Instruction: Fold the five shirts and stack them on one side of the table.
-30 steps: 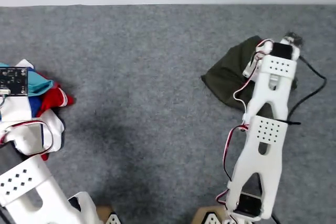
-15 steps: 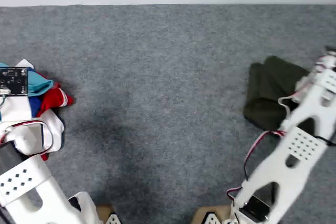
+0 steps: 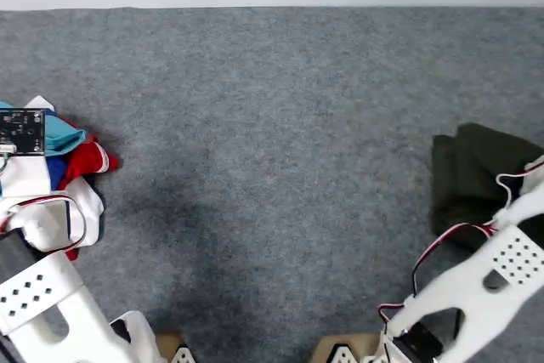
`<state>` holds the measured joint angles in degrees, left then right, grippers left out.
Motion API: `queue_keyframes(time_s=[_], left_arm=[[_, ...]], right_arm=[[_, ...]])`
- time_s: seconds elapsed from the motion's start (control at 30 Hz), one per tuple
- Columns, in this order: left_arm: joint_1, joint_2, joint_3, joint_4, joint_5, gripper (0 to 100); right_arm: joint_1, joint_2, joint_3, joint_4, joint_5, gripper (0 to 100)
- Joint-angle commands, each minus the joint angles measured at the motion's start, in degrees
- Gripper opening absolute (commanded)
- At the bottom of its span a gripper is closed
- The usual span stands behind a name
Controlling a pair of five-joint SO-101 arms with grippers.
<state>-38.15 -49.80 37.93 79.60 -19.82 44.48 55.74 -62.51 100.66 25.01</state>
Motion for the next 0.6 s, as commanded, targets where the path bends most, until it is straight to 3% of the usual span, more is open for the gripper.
queue_keyframes(time_s=[0.0,0.23,0.33,0.47,0.57], left_arm=[[0.2,-0.5,-0.6,-1.1,-0.4,1],[0.2,-0.5,-0.6,-1.1,-0.4,1],[0.2,-0.5,-0.4,-1.1,-0.4,1],[0.2,-0.5,-0.5,-1.1,-0.4,1],[0.2,-0.5,-0.7,-1.1,-0.5,1]], right_arm=[[1.8,-8.3,-0.7,2.2,-2.6,29.3],[-1.5,-21.5,1.0,2.3,-4.1,32.5],[-5.3,-24.4,6.6,2.3,-4.0,23.8],[-9.7,-26.0,14.6,2.2,-4.0,0.2],[-10.7,-25.2,17.7,2.0,-4.0,4.3]])
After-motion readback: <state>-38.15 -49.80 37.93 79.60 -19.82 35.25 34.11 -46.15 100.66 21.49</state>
